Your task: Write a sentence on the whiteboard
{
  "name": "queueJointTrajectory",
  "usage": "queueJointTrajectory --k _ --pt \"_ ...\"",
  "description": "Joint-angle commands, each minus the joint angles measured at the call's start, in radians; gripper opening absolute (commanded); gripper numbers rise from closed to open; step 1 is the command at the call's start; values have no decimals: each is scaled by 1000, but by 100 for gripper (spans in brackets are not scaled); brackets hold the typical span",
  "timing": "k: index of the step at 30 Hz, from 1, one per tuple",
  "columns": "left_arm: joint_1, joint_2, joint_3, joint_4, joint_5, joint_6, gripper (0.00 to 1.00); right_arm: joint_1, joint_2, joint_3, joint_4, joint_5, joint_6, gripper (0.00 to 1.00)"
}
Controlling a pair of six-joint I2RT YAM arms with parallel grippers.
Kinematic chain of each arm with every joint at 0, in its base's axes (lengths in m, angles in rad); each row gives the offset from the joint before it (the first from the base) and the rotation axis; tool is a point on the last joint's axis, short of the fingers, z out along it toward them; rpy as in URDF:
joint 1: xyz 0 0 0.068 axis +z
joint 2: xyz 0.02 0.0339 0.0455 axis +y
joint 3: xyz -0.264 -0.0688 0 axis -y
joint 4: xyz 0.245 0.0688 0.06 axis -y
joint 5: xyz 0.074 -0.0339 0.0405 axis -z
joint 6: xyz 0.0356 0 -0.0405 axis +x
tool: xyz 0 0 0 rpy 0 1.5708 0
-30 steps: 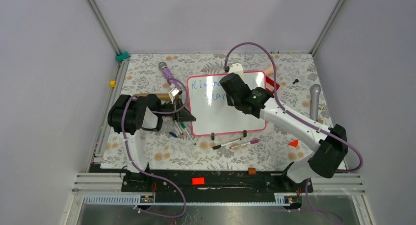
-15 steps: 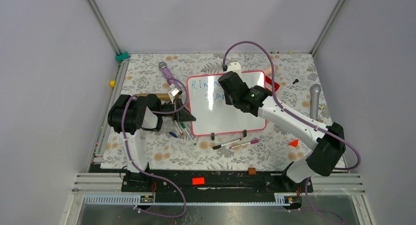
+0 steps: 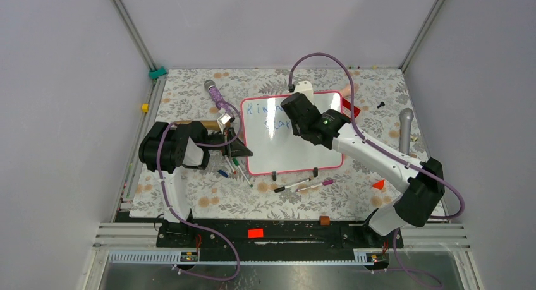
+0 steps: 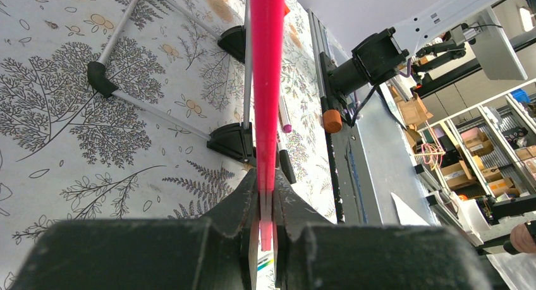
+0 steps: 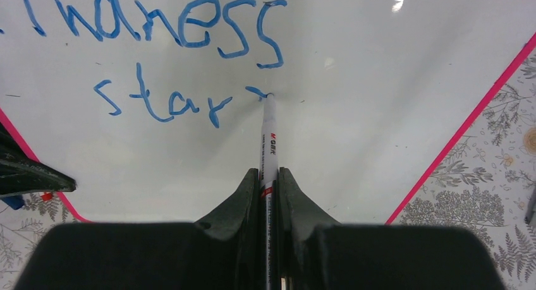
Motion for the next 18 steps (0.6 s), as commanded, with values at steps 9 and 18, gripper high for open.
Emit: queueJointTrajectory --k 9,18 --pt "-2 0 5 67 4 21 0 -15 -59 1 60 11 -2 0" --pt "-1 1 5 67 4 20 0 -15 -35 30 69 6 -17 0"
